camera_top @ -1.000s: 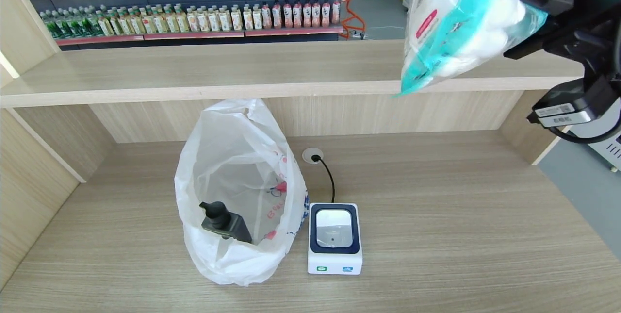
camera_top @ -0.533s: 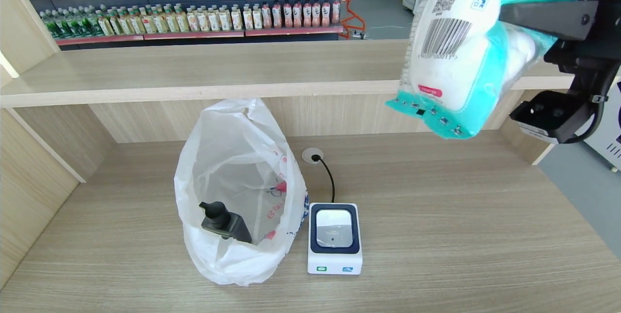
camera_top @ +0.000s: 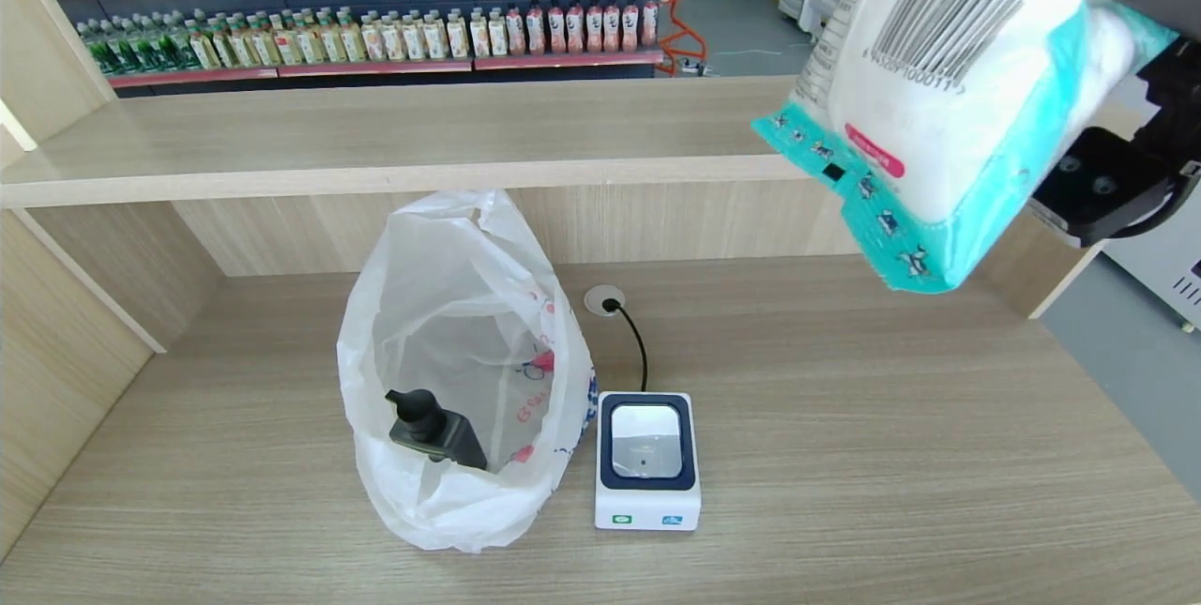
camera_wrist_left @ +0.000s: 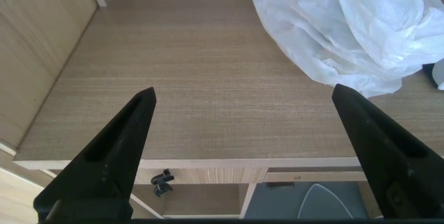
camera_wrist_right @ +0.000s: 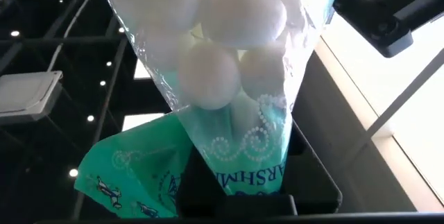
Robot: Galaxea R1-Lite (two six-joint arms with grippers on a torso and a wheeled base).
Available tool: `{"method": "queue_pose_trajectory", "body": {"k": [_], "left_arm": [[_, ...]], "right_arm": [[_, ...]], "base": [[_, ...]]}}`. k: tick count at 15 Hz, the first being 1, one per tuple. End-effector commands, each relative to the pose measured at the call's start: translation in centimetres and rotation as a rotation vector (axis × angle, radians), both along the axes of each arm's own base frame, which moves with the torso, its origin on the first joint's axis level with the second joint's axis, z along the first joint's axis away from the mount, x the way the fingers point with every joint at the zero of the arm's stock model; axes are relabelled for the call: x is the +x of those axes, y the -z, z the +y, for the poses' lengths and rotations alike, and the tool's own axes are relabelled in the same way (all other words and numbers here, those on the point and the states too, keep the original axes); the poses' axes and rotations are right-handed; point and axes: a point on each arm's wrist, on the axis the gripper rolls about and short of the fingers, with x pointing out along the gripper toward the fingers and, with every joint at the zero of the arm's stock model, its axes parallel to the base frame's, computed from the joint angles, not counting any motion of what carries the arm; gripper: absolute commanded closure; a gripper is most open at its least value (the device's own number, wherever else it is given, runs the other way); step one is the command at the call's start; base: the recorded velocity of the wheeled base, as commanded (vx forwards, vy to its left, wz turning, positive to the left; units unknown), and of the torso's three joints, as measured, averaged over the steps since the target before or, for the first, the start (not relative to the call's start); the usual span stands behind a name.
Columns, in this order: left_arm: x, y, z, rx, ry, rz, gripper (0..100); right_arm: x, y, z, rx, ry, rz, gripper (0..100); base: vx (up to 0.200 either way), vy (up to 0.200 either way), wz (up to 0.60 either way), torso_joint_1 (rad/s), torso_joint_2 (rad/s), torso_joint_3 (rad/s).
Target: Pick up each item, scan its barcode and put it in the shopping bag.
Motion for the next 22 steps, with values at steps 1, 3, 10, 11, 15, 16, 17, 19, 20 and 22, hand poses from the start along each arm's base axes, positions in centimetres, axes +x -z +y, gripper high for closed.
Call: {"method": "queue_pose_trajectory", "body": {"k": [1, 3, 10, 11, 15, 16, 17, 19, 20, 22], "left_arm": [[0.0, 0.0, 0.0, 0.000, -0.001, 0.002, 0], [0.0, 0.0, 0.0, 0.000, -0.001, 0.000, 0], [0.0, 0.0, 0.0, 0.000, -0.001, 0.000, 0], [0.0, 0.0, 0.0, 0.000, -0.001, 0.002, 0], [0.0, 0.0, 0.0, 0.000, -0.001, -0.001, 0], [0.0, 0.0, 0.0, 0.000, -0.001, 0.000, 0], [0.0, 0.0, 0.0, 0.000, -0.001, 0.002, 0], [0.0, 0.0, 0.0, 0.000, 0.001, 0.000, 0], [0.0, 0.0, 0.0, 0.000, -0.001, 0.002, 0], [0.0, 0.0, 0.0, 0.000, -0.001, 0.002, 0]], "right_arm": [[-1.2, -0.5, 0.5, 0.022, -0.025, 0.002, 100], [-1.7, -0.3, 0.6, 0.021, -0.035, 0.029, 100], [-6.8, 3.0, -1.0, -0.027, -0.048, 0.043, 100], [-7.4, 2.7, -1.3, -0.025, -0.045, 0.025, 100], [-9.3, 1.9, -2.4, -0.011, -0.010, -0.037, 100], [-9.3, 1.9, -2.6, -0.015, 0.001, -0.036, 100], [-9.3, 1.9, -2.6, -0.015, 0.003, -0.036, 100], [-9.2, 1.9, -2.5, -0.011, 0.003, -0.035, 100], [-8.9, 2.1, -2.5, -0.015, 0.003, -0.018, 100], [-8.8, 2.2, -2.4, -0.016, 0.003, -0.014, 100]], "base": [[0.000, 0.000, 0.00, 0.000, 0.00, 0.000], [0.000, 0.000, 0.00, 0.000, 0.00, 0.000], [0.000, 0.000, 0.00, 0.000, 0.00, 0.000], [0.000, 0.000, 0.00, 0.000, 0.00, 0.000], [0.000, 0.000, 0.00, 0.000, 0.00, 0.000], [0.000, 0.000, 0.00, 0.000, 0.00, 0.000], [0.000, 0.000, 0.00, 0.000, 0.00, 0.000], [0.000, 0.000, 0.00, 0.000, 0.00, 0.000], [0.000, 0.000, 0.00, 0.000, 0.00, 0.000], [0.000, 0.000, 0.00, 0.000, 0.00, 0.000]]}}
